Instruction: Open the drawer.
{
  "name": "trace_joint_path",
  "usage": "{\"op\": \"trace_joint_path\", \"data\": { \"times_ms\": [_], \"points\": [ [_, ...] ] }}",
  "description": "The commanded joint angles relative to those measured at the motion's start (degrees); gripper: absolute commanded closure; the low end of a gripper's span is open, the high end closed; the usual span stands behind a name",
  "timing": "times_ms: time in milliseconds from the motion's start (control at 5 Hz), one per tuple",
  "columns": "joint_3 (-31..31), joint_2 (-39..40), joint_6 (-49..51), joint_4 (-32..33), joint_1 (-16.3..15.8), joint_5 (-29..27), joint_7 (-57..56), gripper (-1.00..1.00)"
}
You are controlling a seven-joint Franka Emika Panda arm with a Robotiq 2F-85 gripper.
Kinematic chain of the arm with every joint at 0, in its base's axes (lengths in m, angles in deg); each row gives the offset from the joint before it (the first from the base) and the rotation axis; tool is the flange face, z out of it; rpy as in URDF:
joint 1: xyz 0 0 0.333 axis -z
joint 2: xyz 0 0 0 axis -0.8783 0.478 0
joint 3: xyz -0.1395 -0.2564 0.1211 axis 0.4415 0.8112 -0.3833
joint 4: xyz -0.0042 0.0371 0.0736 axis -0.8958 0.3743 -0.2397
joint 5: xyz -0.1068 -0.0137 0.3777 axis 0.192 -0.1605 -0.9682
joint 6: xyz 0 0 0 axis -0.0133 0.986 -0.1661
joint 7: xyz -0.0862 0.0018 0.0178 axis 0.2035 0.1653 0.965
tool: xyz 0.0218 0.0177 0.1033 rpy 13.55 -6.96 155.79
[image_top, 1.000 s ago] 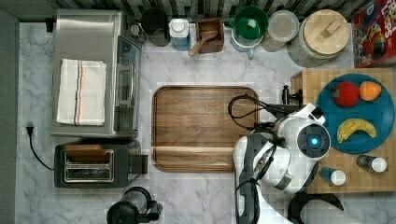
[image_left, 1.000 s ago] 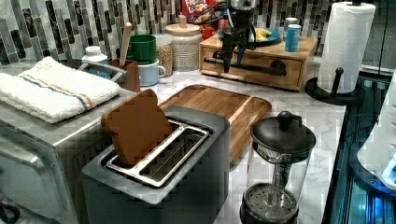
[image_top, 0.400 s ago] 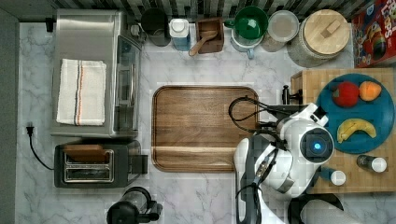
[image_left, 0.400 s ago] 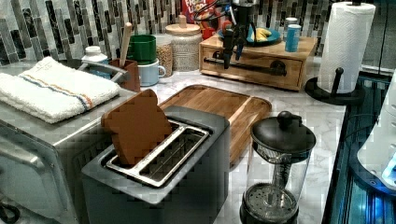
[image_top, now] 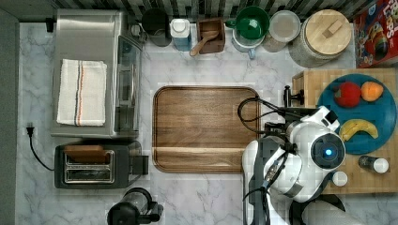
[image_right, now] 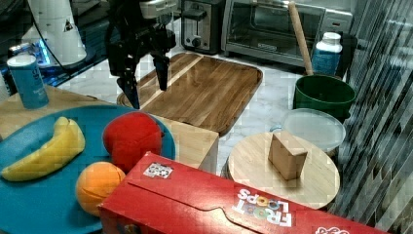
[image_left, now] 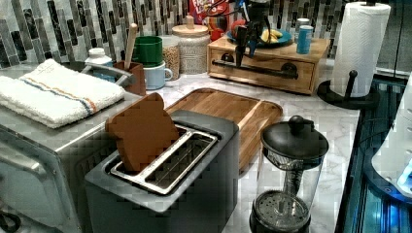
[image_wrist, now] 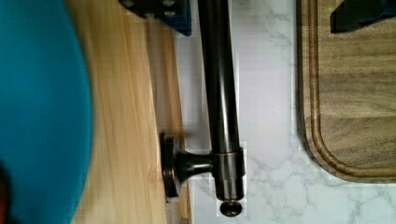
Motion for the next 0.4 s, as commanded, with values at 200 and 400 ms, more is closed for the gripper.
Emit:
{"op": "trace_joint_path", "data": {
  "times_ms": [200,400],
  "points": [
    [-1.01,2.91,-8.95,1.02,-1.26,-0.40,1.74,-1.00],
    [-1.94,4.81,-12.82,1.74,0.28,-5.00,-4.50,-1.00]
  ]
}}
